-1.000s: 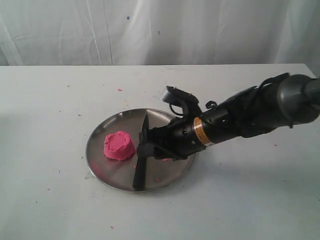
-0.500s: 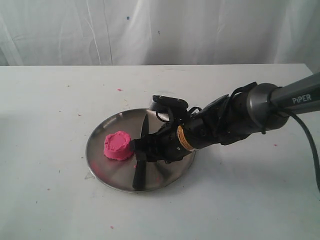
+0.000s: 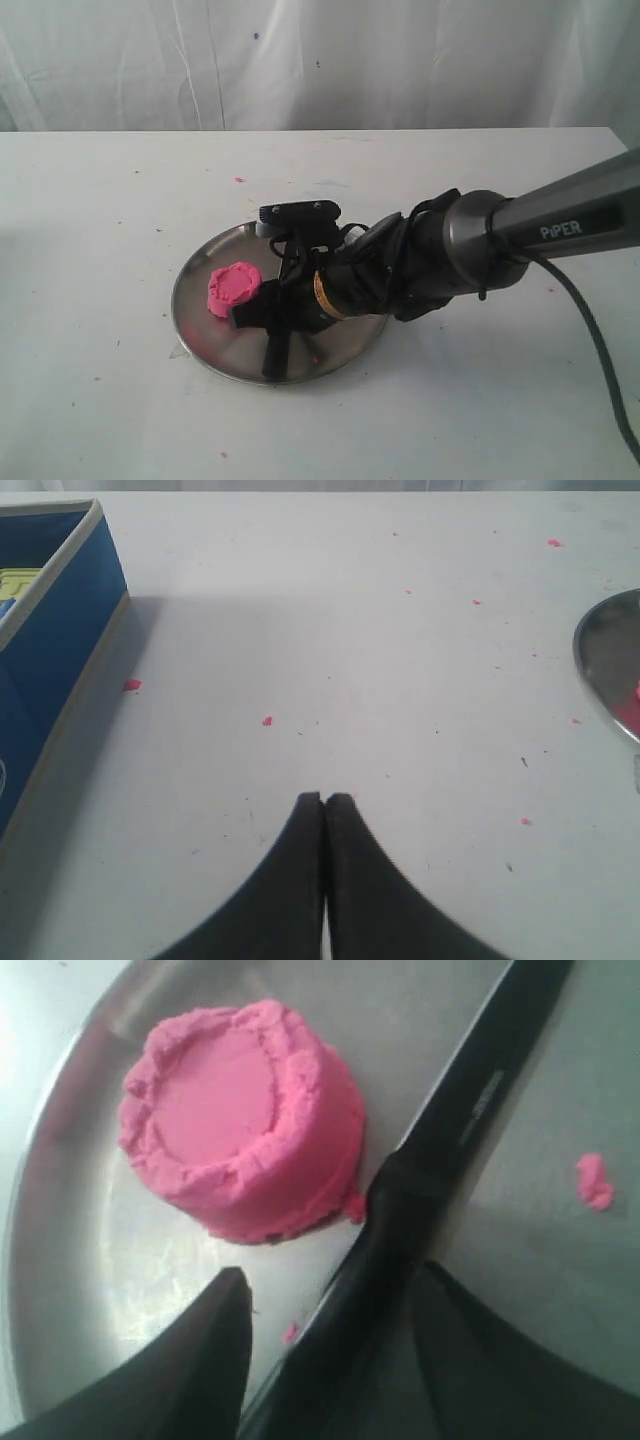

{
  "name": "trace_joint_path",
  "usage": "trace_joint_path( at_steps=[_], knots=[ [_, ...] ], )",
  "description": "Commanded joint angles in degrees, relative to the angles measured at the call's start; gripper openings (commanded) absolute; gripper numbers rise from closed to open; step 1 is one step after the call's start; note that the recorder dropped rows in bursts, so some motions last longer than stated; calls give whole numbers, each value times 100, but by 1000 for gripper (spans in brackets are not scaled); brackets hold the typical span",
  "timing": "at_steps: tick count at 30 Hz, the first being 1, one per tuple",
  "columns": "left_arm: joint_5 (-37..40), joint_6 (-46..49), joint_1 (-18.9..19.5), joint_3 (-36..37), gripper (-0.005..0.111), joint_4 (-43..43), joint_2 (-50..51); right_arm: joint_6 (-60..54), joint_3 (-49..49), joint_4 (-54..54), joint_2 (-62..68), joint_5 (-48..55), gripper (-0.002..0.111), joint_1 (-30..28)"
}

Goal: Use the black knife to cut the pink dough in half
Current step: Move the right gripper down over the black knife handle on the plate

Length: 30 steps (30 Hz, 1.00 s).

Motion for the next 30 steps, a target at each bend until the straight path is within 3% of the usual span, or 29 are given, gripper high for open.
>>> trace_joint_path(
  at_steps=[1,18,20,25,27,30],
  knots=[
    [-11,-27,-44,23,0,-36,-29,-331,-40,-51,-211,1047,47,246],
    [-11,-27,-44,23,0,-36,-29,-418,334,94,-905,1282,47,342],
    [-11,-27,-44,23,0,-36,-29,-1323,409,1115,-940,1441,47,313],
    [-11,-27,-44,23,0,-36,-29,-6072,340,5215,-940,2067,47,340],
    [-11,-27,-44,23,0,-36,-29,-7364,254,6416,-940,2096,47,379],
    [-11,-27,-44,23,0,-36,-29,-8270,107,7748,-940,2068,47,379]
  ],
)
